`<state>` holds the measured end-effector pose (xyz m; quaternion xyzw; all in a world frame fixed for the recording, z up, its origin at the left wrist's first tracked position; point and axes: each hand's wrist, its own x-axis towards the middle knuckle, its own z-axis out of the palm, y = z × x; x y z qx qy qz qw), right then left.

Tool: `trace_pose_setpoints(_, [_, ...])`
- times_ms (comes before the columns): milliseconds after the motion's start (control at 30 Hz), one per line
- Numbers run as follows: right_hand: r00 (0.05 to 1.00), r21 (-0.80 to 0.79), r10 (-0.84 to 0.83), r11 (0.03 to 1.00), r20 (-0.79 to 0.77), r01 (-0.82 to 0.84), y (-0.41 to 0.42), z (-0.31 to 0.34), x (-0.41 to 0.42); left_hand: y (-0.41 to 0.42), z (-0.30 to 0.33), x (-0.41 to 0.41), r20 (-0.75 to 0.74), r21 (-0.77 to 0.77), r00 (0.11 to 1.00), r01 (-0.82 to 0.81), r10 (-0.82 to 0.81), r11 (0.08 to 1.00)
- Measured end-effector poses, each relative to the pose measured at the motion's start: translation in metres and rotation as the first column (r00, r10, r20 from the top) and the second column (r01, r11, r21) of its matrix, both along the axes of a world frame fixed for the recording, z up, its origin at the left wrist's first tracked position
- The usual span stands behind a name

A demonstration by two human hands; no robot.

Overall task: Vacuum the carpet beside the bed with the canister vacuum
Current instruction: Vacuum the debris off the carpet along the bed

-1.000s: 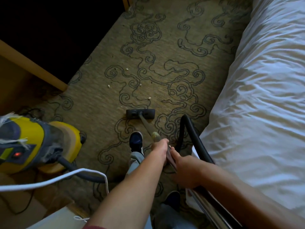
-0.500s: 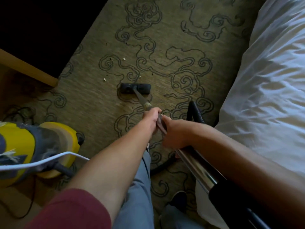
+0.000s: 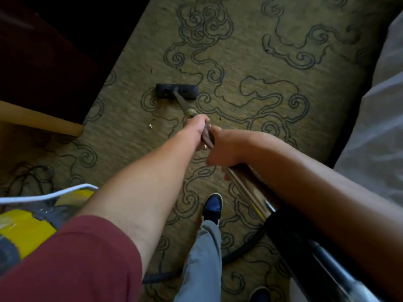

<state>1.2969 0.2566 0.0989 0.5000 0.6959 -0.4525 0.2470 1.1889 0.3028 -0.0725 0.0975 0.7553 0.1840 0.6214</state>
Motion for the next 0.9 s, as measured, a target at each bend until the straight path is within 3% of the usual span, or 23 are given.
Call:
trace_pose_setpoints(167, [0.999,0.087,-0.013,0.996,0.035,0.01,0.06,-0.013,-0.037,0.066,-0.011,-0.038,0.015,0.002,0.999,0.048,-0.048,0.999])
trace_pose_setpoints(333, [0.994,0.048,-0.105,0.993,0.026,0.104,0.096,-0.038,-0.06,0.109,-0.023,-0.058,0.071,-0.049,0.997,-0.006,0.01,0.999])
trace_pose_setpoints(433, [0.989,0.017,-0.138,0.99,0.053,0.137,0.102,-0.046,-0.064,0.115,-0.027,-0.06,0.002,0.011,1.0,0.01,-0.01,1.0])
trace_pose_setpoints(667, [0.987,0.036,-0.063,0.998,0.148,0.058,0.091,-0.033,-0.052,0.101,-0.015,-0.044,0.143,-0.075,0.988,-0.05,0.061,0.996])
trace_pose_setpoints(767, [0.975,0.033,-0.057,0.998,0.213,0.051,0.063,-0.026,-0.036,0.073,-0.009,-0.02,0.258,-0.108,0.962,-0.064,0.09,0.992])
trace_pose_setpoints(900, [0.964,-0.014,-0.062,0.998,0.257,0.068,0.009,-0.011,-0.007,0.014,-0.011,0.012,0.269,-0.111,0.956,-0.093,0.12,0.989])
